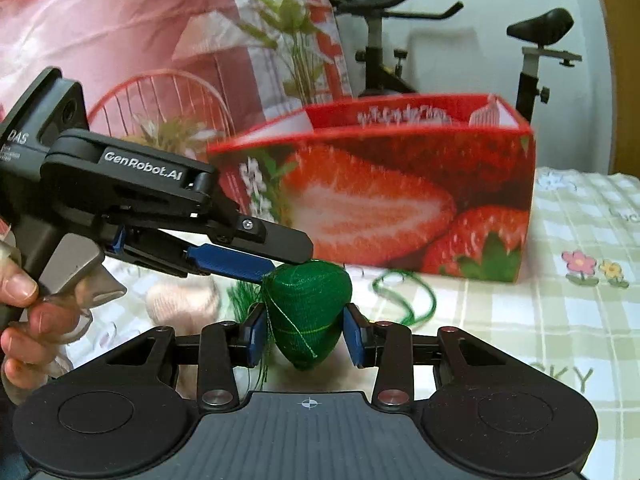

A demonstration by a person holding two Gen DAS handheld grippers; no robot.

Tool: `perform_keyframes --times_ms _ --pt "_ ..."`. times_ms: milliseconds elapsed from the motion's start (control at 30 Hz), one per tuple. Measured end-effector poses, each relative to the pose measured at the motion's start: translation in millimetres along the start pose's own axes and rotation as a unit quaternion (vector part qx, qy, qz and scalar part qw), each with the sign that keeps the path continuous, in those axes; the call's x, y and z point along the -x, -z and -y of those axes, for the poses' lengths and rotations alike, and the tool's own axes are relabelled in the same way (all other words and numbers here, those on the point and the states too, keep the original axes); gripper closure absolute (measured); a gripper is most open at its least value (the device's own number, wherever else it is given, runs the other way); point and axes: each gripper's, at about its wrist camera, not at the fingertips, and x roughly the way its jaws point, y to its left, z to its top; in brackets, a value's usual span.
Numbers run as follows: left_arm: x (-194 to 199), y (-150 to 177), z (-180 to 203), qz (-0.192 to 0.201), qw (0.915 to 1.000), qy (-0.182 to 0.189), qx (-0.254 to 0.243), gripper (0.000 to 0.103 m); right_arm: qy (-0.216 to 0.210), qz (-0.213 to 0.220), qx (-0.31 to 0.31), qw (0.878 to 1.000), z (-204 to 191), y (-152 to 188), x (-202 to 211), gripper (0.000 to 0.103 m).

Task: Organize soft objects
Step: 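Carry the green yarn ball over the red box and open the right gripper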

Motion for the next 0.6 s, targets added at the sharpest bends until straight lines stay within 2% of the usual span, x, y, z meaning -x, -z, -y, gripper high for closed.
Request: perform_keyframes --times_ms 133,267,433,600 --pt "21 -14 15 0.033 0.9991 0.005 -0.026 0.054 -0.007 0.027 0.004 1.0 -2 -25 6 0.067" --pt "50 -42 31 0.081 0.995 0.015 -0.056 0.054 -0.015 0.067 0.027 0.997 -10 -61 12 0.067" --pt "83 -85 49 0.145 0.9854 0.027 -0.086 0.054 -0.024 0.126 0.059 0.99 -22 -120 15 0.067" --pt "96 -125 75 0.2 0.9725 0.022 -0.117 0.054 -0.018 0.172 0.112 0.979 -28 -175 12 0.067"
